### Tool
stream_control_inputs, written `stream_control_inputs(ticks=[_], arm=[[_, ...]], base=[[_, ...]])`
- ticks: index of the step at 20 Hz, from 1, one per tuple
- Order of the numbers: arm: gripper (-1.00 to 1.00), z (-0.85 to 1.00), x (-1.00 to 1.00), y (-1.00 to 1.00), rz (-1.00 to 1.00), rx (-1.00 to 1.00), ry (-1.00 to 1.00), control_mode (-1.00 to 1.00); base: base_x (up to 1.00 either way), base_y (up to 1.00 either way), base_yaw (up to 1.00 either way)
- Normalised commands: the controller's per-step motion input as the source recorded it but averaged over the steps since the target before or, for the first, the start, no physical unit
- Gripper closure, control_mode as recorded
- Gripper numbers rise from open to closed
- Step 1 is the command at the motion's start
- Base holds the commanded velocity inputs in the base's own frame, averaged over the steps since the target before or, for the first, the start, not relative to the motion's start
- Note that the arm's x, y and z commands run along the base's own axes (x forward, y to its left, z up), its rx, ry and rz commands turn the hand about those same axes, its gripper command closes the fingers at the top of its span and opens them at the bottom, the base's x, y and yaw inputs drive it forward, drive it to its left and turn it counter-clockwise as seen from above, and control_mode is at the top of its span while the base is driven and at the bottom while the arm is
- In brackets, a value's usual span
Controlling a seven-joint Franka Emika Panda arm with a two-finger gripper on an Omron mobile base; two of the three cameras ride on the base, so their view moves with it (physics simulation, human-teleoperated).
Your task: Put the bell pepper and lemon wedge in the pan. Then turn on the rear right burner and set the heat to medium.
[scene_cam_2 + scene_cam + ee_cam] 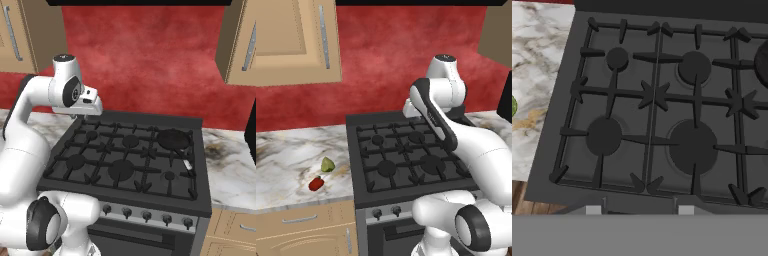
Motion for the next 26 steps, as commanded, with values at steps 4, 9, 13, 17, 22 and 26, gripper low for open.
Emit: stream_control_inputs(ticks=[4,9,13,17,22,26], arm=[[-1.00,0.00,-0.11,0.01,0.00,0.00,0.00,-1.00],[-1.00,0.00,-0.36,0.02,0.00,0.00,0.01,-1.00],[-1.00,0.00,-0.44,0.26,0.05,0.01,0.01,-1.00],[-1.00,0.00,-0.21,0.55,0.05,0.00,0.03,-1.00],[-1.00,0.00,-0.07,0.68,0.01,0.00,0.07,-1.00],[-1.00,0.00,0.00,0.77,0.00,0.00,0.06,-1.00]], base=[[0.00,0.00,0.00],[0.00,0.00,0.00],[0.00,0.00,0.00],[0.00,0.00,0.00],[0.00,0.00,0.00],[0.00,0.00,0.00]])
